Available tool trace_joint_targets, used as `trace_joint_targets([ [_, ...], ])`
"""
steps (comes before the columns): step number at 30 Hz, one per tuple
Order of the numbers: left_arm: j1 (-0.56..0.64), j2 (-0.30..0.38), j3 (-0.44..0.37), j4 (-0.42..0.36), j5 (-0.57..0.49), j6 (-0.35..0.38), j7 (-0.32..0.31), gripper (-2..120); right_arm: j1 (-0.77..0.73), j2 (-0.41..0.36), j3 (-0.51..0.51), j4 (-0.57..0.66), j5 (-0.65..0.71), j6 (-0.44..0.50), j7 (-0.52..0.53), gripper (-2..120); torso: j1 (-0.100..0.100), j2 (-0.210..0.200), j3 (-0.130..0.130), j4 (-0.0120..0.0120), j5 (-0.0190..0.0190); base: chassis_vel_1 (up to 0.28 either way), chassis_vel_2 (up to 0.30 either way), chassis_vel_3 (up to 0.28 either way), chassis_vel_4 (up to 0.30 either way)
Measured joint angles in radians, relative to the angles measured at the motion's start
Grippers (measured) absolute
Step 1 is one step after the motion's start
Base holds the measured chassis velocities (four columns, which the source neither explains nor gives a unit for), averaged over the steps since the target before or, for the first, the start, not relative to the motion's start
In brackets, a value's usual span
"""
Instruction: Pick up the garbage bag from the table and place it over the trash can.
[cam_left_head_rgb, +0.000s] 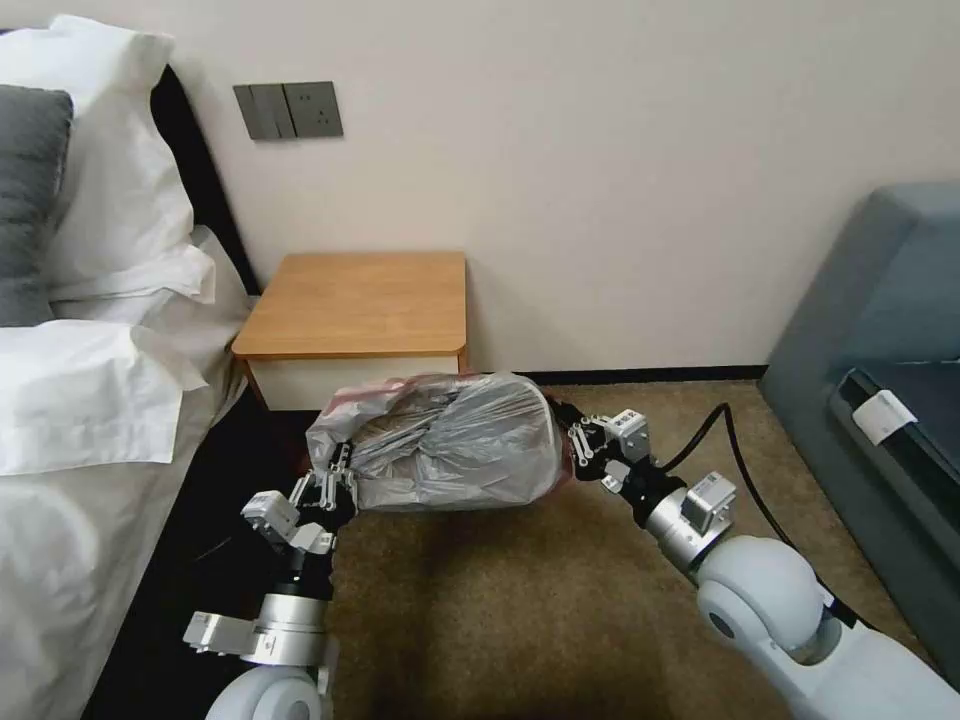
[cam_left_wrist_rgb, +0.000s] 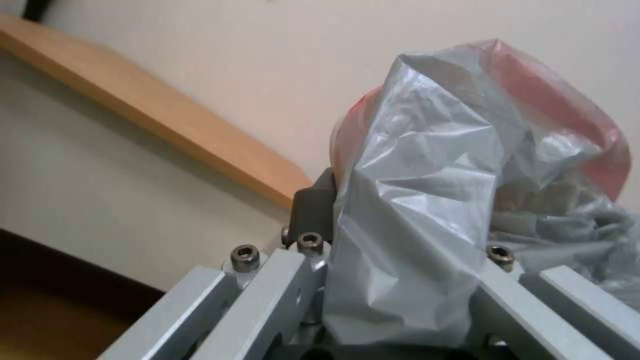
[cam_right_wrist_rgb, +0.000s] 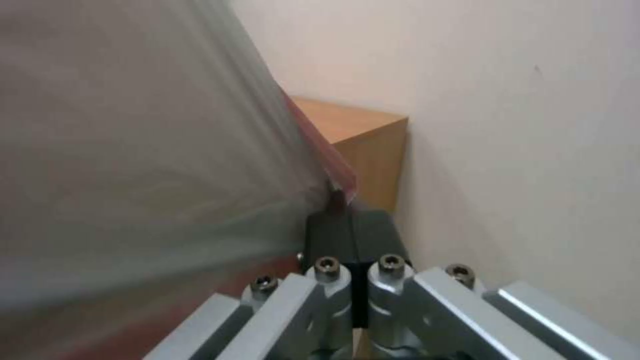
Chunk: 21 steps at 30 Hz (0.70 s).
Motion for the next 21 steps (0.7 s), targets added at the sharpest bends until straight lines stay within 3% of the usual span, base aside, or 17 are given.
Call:
trace_joint_targets([
  [10,0.017,0.0,0.029,-0.006,-0.038,0.037,0.054,9,0.056,0.023,-0.006,-0.09,-0.067,0.041,0.004,0,0.0,0.0,0.0,0.0002,0.0001,0.0,0.0,0.0,0.0],
  [21,-0.021,-0.014,-0.014,-0.013,-0.071,0.046,-0.001,9,-0.005,0.038,-0.007,-0.052,-0.12,0.058,0.005,0,0.0,0.0,0.0,0.0001,-0.0001,0.0,0.0,0.0,0.0],
])
